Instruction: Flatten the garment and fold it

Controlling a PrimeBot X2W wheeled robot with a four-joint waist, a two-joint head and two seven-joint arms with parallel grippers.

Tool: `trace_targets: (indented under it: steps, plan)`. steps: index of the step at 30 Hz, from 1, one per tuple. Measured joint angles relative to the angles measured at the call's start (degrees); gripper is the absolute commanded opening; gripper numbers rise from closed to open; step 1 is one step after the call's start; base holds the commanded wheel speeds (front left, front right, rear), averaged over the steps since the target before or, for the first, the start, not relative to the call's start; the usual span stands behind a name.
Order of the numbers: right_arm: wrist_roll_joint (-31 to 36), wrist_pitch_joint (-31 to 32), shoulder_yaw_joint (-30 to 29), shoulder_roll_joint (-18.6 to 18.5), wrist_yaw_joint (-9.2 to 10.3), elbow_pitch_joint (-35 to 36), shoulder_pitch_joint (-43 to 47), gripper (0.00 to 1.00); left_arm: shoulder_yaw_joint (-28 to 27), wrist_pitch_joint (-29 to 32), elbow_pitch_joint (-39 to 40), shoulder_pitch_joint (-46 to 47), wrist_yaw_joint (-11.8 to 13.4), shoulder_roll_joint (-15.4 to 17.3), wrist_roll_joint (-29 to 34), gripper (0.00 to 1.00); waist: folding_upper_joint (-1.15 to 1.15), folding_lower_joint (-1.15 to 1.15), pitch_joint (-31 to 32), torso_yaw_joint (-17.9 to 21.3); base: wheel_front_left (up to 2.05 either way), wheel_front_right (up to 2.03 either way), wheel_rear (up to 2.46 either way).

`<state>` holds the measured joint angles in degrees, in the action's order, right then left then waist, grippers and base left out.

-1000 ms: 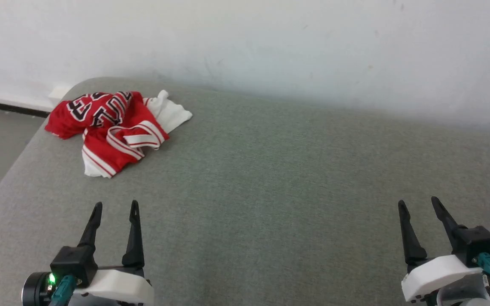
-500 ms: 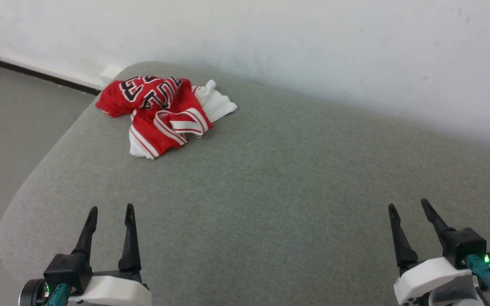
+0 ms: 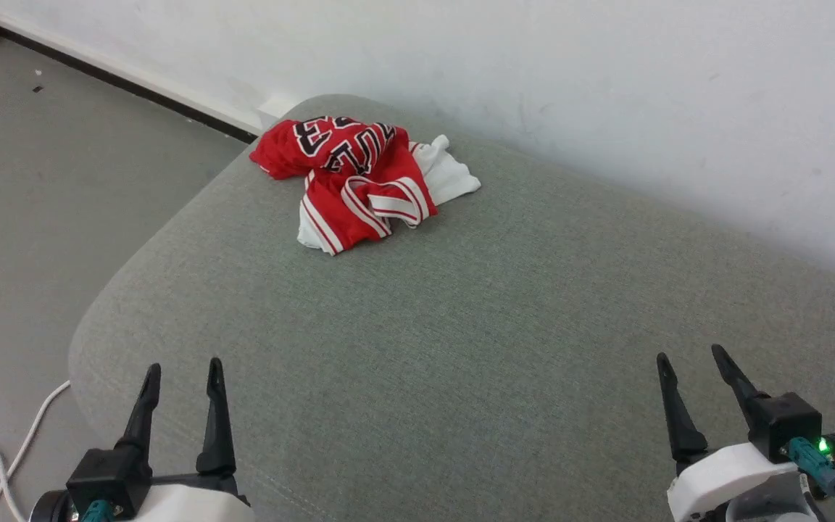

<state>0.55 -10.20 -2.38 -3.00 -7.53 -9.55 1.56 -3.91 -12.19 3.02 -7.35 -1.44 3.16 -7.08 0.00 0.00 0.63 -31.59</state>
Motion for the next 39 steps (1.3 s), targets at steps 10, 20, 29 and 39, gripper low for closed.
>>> trace_targets:
  steps: [10,20,29,39]
  plan:
    - [0.2,-1.0,-0.4,0.0,0.00,-0.7,0.0,1.00,-0.4,-1.1,0.4,-0.8,0.0,0.0,-0.5,1.00,0.00,0.00,0.9,-3.2,0.00,0.00,0.00]
    - [0.3,-2.1,-0.8,0.0,0.00,-1.8,0.2,1.00,-1.3,-2.4,0.8,-1.9,-0.1,0.0,-0.6,1.00,0.00,0.00,1.6,-5.7,0.00,0.00,0.00]
    - [0.2,-2.5,-0.9,0.0,0.00,-1.9,0.2,1.00,-1.4,-2.5,0.8,-2.0,-0.5,0.0,-0.6,1.00,0.00,0.00,1.8,-6.2,0.00,0.00,0.00]
    - [0.2,-1.9,-1.2,0.0,0.00,-0.7,0.2,1.00,-1.3,-2.5,7.0,0.5,-1.1,0.0,-8.0,1.00,0.00,0.00,0.8,-6.0,0.00,0.00,0.00]
